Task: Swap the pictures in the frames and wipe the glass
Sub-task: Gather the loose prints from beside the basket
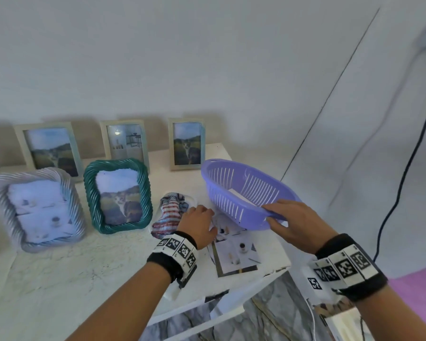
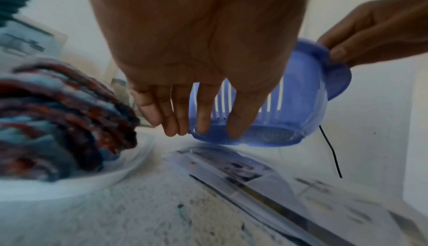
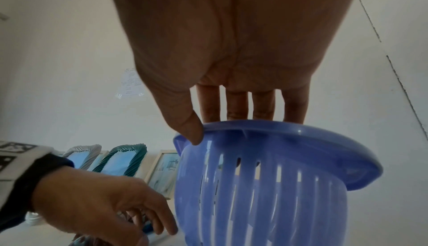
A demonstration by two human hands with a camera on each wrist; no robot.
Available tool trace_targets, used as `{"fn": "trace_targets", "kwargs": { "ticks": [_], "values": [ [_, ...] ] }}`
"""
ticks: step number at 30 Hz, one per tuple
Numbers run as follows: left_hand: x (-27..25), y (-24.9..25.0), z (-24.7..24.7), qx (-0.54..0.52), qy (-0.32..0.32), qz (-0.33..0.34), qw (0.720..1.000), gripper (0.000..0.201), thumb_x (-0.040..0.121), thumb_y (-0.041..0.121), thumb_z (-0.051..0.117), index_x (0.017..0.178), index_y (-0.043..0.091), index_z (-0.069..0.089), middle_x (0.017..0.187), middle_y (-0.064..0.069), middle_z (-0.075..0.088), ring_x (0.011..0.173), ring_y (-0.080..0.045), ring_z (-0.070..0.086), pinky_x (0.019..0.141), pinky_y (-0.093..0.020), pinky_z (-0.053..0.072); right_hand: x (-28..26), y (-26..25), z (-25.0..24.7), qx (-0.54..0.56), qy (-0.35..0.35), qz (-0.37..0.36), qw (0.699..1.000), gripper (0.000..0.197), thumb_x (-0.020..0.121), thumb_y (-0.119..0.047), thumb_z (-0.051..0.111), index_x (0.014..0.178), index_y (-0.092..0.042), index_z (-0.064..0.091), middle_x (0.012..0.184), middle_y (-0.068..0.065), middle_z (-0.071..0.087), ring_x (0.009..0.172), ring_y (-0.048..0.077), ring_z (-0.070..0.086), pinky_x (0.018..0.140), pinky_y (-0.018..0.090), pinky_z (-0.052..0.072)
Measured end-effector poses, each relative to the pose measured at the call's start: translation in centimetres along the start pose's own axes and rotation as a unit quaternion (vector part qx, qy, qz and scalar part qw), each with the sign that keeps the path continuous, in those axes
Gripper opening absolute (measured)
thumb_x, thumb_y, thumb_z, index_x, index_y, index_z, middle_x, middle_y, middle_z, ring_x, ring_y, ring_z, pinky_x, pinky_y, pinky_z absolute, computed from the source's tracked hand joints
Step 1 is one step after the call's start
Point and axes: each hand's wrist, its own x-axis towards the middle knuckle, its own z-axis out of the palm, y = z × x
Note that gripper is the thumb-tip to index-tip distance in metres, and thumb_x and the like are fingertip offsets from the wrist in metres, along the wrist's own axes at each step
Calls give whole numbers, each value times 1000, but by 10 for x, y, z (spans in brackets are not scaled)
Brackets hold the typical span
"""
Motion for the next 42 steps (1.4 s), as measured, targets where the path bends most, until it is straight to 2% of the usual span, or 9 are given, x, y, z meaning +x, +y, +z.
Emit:
{"fn": "trace_targets", "kwargs": {
  "ticks": [7, 12, 20, 22, 26, 33, 37, 39, 42],
  "values": [
    [29, 12, 18, 35, -64, -24, 997, 80, 89, 56, 50, 152, 21, 16, 159, -6, 14, 142, -31, 21, 113, -46, 24, 2, 16, -6, 31, 7, -22, 999, 24, 93, -23, 56, 114, -16, 65, 89, -13, 56, 78, 4, 49, 69, 7, 31],
    [30, 17, 22, 87, -51, 9, 995, 72, 92, 49, 46, 151, 17, 19, 155, -7, 25, 136, -34, 29, 110, -43, 28, 3, 21, -9, 37, 3, -29, 999, 23, 94, -23, 55, 113, -15, 65, 90, -10, 59, 78, 4, 49, 68, 4, 32],
    [-10, 21, 33, 150, -74, 38, 985, 72, 98, 47, 33, 154, 9, 9, 162, -12, 7, 147, -29, 14, 118, -39, 14, -5, 22, 5, 47, 6, -35, 998, 24, 94, -25, 55, 114, -17, 65, 85, -16, 52, 73, -5, 46, 65, 4, 30],
    [-24, 21, 36, 150, -74, 40, 985, 72, 98, 46, 33, 155, 9, 9, 162, -12, 6, 148, -27, 13, 118, -38, 13, -10, 18, 14, 45, -6, -42, 998, 27, 94, -28, 56, 119, -19, 64, 92, -13, 59, 82, 3, 52, 72, 7, 33],
    [-49, 17, 38, 135, -93, 49, 985, 72, 99, 46, 34, 155, 11, 5, 163, -10, 1, 149, -26, 7, 119, -36, 9, -20, 3, 33, 37, -27, -42, 998, 31, 94, -31, 56, 123, -20, 62, 106, -1, 66, 97, 20, 58, 86, 29, 46],
    [-83, 3, 37, 124, -97, 76, 985, 73, 98, 48, 34, 155, 12, 5, 163, -7, 2, 150, -23, 5, 119, -35, 6, -32, -35, 64, -1, -39, -44, 998, 35, 92, -36, 45, 116, -18, 63, 92, 2, 64, 85, 27, 58, 75, 40, 49],
    [-97, -8, 41, 127, -91, 95, 983, 84, 85, 59, 14, 155, 13, 8, 163, -7, 4, 150, -23, 8, 119, -35, 7, -50, -62, 74, 35, 93, -39, 994, 31, 90, -33, 45, 106, -16, 65, 97, 0, 59, 87, 19, 52, 76, 27, 47],
    [-104, -12, 43, 130, -93, 95, 983, 91, 77, 62, 4, 155, 15, 7, 163, -6, 3, 150, -21, 8, 119, -34, 6, -66, -77, 83, 71, 156, -29, 985, 22, 90, -29, 46, 93, -15, 63, 89, -2, 55, 82, 14, 47, 71, 21, 41],
    [-114, -14, 42, 124, -103, 80, 984, 75, 96, 55, 27, 155, 16, 3, 163, -4, -1, 150, -21, 5, 119, -35, 5, -92, -89, 109, 138, 74, 76, 985, 18, 93, -34, 48, 83, -20, 54, 73, -9, 53, 66, 8, 47, 62, 26, 43]
  ]
}}
